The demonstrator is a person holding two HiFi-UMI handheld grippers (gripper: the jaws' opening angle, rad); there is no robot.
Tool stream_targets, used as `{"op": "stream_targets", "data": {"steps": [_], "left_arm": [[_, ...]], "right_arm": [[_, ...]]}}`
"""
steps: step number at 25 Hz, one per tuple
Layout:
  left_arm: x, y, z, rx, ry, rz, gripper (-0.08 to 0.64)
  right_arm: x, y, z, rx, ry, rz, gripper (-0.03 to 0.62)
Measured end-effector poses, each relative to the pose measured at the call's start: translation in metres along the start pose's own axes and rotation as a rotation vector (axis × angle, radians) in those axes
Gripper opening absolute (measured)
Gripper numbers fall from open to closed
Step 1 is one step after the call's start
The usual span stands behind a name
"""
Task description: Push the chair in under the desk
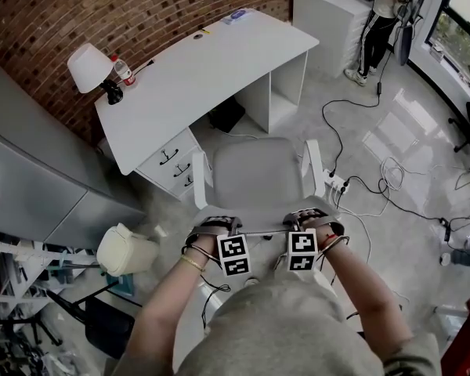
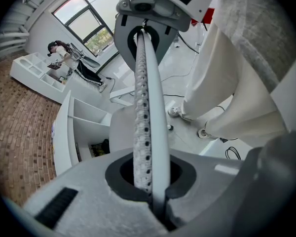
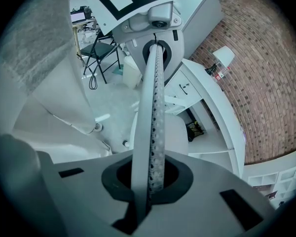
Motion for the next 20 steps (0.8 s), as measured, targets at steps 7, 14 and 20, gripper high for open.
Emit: {"op": "stream_targets", "data": {"steps": [7,14,20], "left_arm": [[0.002,-0.019,0.007,0.0,-0.009,-0.027,0.011],[0.012,-0.038,0.016,0.002,-0.024,-0.066,0.011],[0.017,-0.052,0.022,-0.008,-0.034,-0.091,0.011]], "right_arm": [[-0.006,0.022,0.005,0.012,0.006,-0.026,0.011],[-0.021,0.045,0.009,0.032,0.014,-0.059,0.011],[-0.03,0.062,0.012,0.037,0.024,-0.087,0.011]]}}
Point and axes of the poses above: the fingertips, and each gripper's own axes: z forward along the fingers, y to its right, x out of its top, the point moved 4 cm from there along -z, backward along the fingers, and after that the axes turned 14 degrees about z, right-handed, at the moved point
